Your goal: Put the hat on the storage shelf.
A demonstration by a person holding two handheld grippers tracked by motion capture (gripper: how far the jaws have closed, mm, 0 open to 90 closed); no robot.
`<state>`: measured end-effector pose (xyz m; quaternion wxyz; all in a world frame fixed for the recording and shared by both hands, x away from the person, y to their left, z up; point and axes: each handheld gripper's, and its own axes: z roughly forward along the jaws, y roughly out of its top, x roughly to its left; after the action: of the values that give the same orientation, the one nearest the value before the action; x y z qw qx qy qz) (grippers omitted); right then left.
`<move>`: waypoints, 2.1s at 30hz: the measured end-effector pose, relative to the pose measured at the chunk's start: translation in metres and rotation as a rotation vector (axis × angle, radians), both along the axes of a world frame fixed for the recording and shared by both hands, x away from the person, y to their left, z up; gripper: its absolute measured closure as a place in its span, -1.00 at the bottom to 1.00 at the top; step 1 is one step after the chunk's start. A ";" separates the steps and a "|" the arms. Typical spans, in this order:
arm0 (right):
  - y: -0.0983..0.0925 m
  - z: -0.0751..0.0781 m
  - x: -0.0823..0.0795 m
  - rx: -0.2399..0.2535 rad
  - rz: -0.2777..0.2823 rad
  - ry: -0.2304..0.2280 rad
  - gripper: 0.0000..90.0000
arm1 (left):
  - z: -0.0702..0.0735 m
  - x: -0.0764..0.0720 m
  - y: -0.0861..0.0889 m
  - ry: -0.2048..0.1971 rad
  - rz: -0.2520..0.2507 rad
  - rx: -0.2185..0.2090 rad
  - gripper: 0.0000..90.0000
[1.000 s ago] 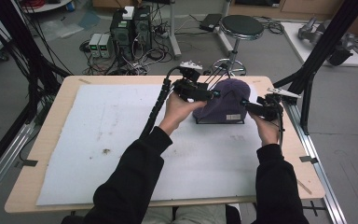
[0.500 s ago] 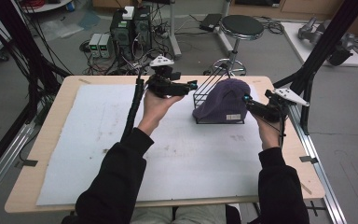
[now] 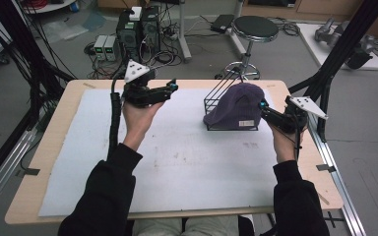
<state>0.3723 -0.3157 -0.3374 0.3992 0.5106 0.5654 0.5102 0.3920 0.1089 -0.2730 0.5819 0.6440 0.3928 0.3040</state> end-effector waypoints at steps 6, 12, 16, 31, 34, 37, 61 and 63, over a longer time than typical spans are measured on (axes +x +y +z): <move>0.002 -0.004 -0.011 0.012 -0.023 -0.051 -0.76 | -0.008 -0.016 0.028 -0.069 0.108 0.004 -0.52; 0.004 -0.012 -0.017 0.023 -0.025 -0.075 -0.76 | -0.023 -0.024 0.050 -0.091 0.174 -0.031 -0.52; 0.008 -0.017 -0.018 -0.001 -0.024 -0.056 -0.76 | -0.029 -0.029 0.061 -0.109 0.210 -0.030 -0.52; 0.017 -0.010 -0.038 -0.066 0.006 -0.098 -0.76 | -0.045 -0.053 0.092 -0.165 0.298 -0.024 -0.52; 0.018 -0.009 -0.042 -0.075 0.013 -0.102 -0.76 | -0.048 -0.057 0.098 -0.165 0.310 -0.024 -0.52; 0.018 -0.009 -0.044 -0.068 0.020 -0.086 -0.76 | -0.053 -0.063 0.102 -0.159 0.315 -0.024 -0.52; -0.002 -0.050 -0.067 -0.038 -0.013 -0.059 -0.76 | -0.095 -0.093 0.126 -0.157 0.380 0.031 -0.52; -0.002 -0.052 -0.068 -0.040 -0.013 -0.055 -0.76 | -0.098 -0.094 0.127 -0.152 0.382 0.030 -0.52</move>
<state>0.3042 -0.3174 -0.3892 0.4278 0.4921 0.5610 0.5100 0.2983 0.2358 -0.3711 0.5320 0.5417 0.4579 0.4625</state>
